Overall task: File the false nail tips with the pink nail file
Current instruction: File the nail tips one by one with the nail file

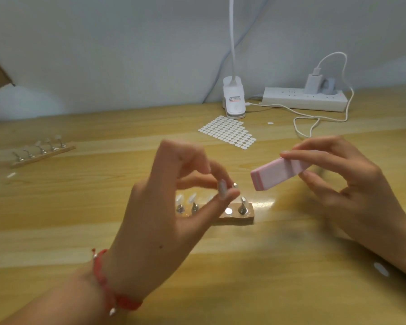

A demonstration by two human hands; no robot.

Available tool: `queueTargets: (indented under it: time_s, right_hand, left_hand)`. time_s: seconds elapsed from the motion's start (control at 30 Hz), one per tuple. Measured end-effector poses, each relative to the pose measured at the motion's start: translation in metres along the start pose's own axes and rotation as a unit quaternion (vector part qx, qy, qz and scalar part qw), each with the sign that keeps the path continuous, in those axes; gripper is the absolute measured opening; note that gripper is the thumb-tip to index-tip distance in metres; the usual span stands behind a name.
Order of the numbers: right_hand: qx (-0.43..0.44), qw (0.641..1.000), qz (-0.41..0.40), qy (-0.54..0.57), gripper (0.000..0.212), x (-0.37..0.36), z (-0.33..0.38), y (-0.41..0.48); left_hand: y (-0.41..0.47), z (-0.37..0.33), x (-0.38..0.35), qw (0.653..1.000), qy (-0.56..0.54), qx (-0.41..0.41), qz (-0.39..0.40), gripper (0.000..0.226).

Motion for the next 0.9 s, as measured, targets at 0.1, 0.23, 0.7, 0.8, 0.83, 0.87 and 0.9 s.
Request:
queueTargets:
  time_s: [0.1, 0.23, 0.7, 0.8, 0.83, 0.87, 0.9]
  right_hand:
    - [0.000, 1.000, -0.001, -0.002, 0.042, 0.001, 0.001, 0.000]
    - [-0.005, 1.000, 0.001, -0.013, 0.042, 0.000, 0.002, -0.001]
    - [0.075, 0.995, 0.033, -0.058, 0.037, -0.011, 0.028, -0.001]
    - [0.078, 0.995, 0.044, -0.052, 0.040, -0.013, 0.028, -0.002]
    - [0.078, 0.994, 0.045, -0.054, 0.044, -0.013, 0.026, -0.003]
    - [0.077, 0.994, 0.048, -0.060, 0.052, -0.012, 0.025, -0.003]
    - [0.075, 0.994, 0.051, -0.066, 0.060, -0.011, 0.025, -0.003]
  left_hand:
    - [-0.017, 0.006, -0.002, 0.993, -0.107, 0.044, -0.019, 0.043]
    - [-0.030, 0.024, -0.012, 0.983, -0.144, 0.113, -0.008, 0.043]
    - [-0.032, 0.074, -0.006, 0.936, -0.218, 0.276, -0.033, 0.057]
    - [-0.032, 0.074, -0.006, 0.935, -0.208, 0.286, -0.023, 0.065]
    - [-0.032, 0.073, -0.005, 0.934, -0.207, 0.288, -0.026, 0.061]
    - [-0.032, 0.073, -0.004, 0.935, -0.206, 0.288, -0.032, 0.053]
    - [-0.032, 0.072, -0.004, 0.935, -0.207, 0.287, -0.037, 0.046]
Point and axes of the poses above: each hand's wrist, its own y-axis towards the middle knuckle, its own x-axis out of the back of the hand, z = x × y, the point moved 10 cm from there along y, towards the middle knuckle, and after that the axes turned 8 degrees about x, right-handed, at the moved point
